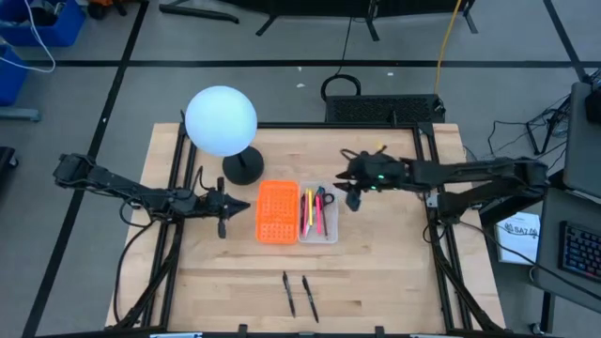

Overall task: Pick & place school supplies into a supply box
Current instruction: Put the transparent pen into the orange supply box

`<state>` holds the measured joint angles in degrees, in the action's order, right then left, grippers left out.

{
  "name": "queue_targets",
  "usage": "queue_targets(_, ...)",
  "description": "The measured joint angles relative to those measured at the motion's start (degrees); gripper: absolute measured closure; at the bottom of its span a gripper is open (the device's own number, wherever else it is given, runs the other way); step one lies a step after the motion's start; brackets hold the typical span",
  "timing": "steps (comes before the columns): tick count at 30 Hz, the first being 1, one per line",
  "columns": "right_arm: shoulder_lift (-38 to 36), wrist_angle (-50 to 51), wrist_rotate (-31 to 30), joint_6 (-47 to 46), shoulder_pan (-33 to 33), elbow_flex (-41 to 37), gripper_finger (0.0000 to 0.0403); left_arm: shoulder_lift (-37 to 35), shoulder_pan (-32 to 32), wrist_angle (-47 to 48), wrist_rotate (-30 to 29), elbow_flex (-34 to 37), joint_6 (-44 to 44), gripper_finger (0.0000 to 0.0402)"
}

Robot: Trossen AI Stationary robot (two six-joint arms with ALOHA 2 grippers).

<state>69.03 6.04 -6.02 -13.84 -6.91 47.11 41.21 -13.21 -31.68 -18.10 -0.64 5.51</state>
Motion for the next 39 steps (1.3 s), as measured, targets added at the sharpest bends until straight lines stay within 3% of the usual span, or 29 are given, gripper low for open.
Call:
queue_targets(9,-19.78,-14.10,-0.09,3.81,2.50,-18.81,0.0395,0.02,0.00,0.43,-1.67,0.00,-5.65,0.0382)
queue_targets(16,-28.33,-18.81,0.03,3.71,4.83,-29.85,0.0401,0.02,0.00,-0.18,-4.32,-1.57,1.04,0.0382)
queue_targets(21,-31.46,-22.40,0.20,5.99,7.73,-34.68,0.0402,3.07,-1.71,16.91,-2.07,-13.15,3.64,0.0382)
queue_targets(26,-32.89,-24.80,0.24,7.47,8.81,-36.15,0.0402,13.89,-5.22,30.72,-2.53,-26.53,3.35,0.0382)
queue_targets(30,-32.77,-24.01,0.26,7.49,9.39,-36.15,0.0402,26.02,-7.63,40.71,2.26,-37.17,6.24,0.0382)
queue_targets(34,-32.60,-23.24,0.28,7.49,10.48,-36.19,0.0402,39.61,-10.29,51.52,3.26,-49.32,9.18,0.0378)
queue_targets(39,-32.63,-25.61,0.33,8.52,11.20,-36.19,0.0402,55.65,-14.53,61.88,4.82,-64.91,-1.16,0.0348)
